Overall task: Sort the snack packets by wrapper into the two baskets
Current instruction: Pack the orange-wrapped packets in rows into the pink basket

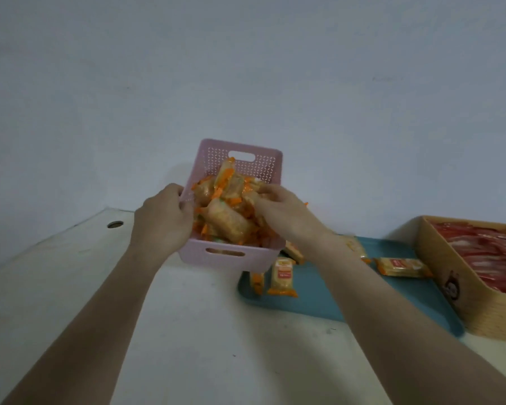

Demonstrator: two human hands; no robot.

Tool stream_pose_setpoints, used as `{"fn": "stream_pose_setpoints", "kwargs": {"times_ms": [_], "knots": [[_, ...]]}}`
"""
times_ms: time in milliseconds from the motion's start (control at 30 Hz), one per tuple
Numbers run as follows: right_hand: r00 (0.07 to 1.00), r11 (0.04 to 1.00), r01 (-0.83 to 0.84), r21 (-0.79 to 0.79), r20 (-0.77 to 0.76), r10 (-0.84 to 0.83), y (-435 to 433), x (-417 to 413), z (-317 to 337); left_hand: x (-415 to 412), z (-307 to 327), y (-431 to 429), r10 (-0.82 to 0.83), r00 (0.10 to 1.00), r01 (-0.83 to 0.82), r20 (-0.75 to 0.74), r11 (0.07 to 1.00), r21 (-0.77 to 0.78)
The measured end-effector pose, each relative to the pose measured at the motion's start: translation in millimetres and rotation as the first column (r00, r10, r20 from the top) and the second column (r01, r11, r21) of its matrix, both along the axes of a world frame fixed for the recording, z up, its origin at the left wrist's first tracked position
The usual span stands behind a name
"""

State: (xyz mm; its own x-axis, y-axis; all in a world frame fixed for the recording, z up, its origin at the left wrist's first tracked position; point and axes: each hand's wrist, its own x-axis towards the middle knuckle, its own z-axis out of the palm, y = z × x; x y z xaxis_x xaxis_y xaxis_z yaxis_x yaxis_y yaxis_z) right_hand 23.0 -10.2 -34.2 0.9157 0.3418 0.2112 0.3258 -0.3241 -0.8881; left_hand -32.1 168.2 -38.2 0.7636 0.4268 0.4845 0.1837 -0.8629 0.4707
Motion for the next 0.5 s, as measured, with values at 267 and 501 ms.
{"fn": "stream_pose_setpoints", "kwargs": {"times_ms": [267, 501], "knots": [[0.919, 0.880, 0.315, -0.356, 0.346, -0.190, -134, -44, -5, -25, -16, -122, -0.292, 0.956, 0.292, 0.014, 0.955, -0.056], [0.925, 0.765, 0.372, -0.526, 0.284, -0.254, -203, -68, -60, -34, -79, -180, -0.380, 0.921, 0.371, -0.087, 0.923, -0.102]]}}
